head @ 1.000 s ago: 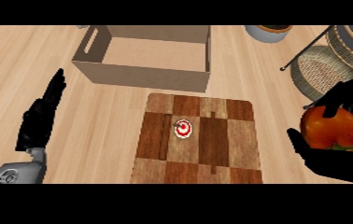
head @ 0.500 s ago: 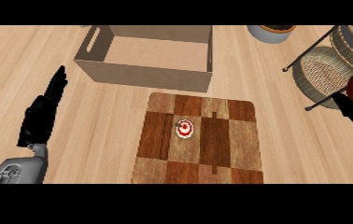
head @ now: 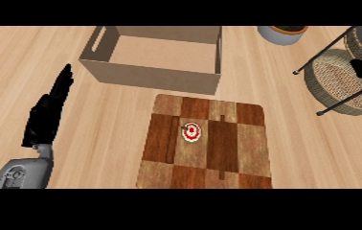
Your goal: Pick the tomato from the cutting board and place it in the tiered basket
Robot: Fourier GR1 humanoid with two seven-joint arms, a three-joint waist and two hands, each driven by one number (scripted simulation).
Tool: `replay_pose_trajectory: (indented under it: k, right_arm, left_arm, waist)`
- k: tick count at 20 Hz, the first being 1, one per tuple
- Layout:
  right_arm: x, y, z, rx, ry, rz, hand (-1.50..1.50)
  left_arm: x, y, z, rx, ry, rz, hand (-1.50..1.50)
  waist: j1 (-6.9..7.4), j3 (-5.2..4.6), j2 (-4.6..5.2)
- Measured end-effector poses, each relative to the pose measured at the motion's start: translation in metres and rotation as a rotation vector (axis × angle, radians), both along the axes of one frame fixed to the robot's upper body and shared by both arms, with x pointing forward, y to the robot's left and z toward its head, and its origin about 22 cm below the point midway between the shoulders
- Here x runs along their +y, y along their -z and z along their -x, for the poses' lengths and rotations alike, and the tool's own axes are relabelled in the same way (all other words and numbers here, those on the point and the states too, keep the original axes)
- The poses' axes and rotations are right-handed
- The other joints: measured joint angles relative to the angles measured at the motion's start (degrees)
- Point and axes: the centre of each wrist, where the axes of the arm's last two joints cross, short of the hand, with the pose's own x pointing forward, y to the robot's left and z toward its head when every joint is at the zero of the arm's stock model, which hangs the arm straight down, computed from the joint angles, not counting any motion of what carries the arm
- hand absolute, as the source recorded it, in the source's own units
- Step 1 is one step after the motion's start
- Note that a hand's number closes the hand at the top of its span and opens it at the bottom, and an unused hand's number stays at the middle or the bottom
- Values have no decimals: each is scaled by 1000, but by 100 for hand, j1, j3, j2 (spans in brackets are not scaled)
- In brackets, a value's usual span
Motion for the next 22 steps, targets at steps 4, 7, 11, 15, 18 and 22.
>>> replay_pose_trajectory:
  k: [4, 7, 11, 15, 18, 22]
  right_arm:
    - [-26, 11, -19, -16, 77, 98, 150]
    - [-43, 12, -35, -15, 94, 134, 150]
    - [-68, 15, -48, 20, 68, 153, 150]
    - [-83, 23, -61, 61, 28, 128, 150]
    - [-97, 31, -65, 80, -2, 94, 150]
    - [-104, 45, -71, 141, -7, 31, 150]
  left_arm:
    - [-1, 0, 1, 2, -4, -3, 0]
    - [-4, 1, -4, 6, -8, -2, 0]
    - [0, 0, 0, 6, -9, -4, 0]
    - [1, 4, -3, 10, -4, -4, 0]
    - [3, 5, -2, 6, -9, -6, 0]
    - [-1, 6, 1, 8, -3, 1, 0]
  waist:
    - [7, 1, 1]
    - [-7, 2, -1]
    - [-18, 1, -11]
    - [-22, -13, -18]
    - [-13, -46, -43]
    - [3, -77, -56]
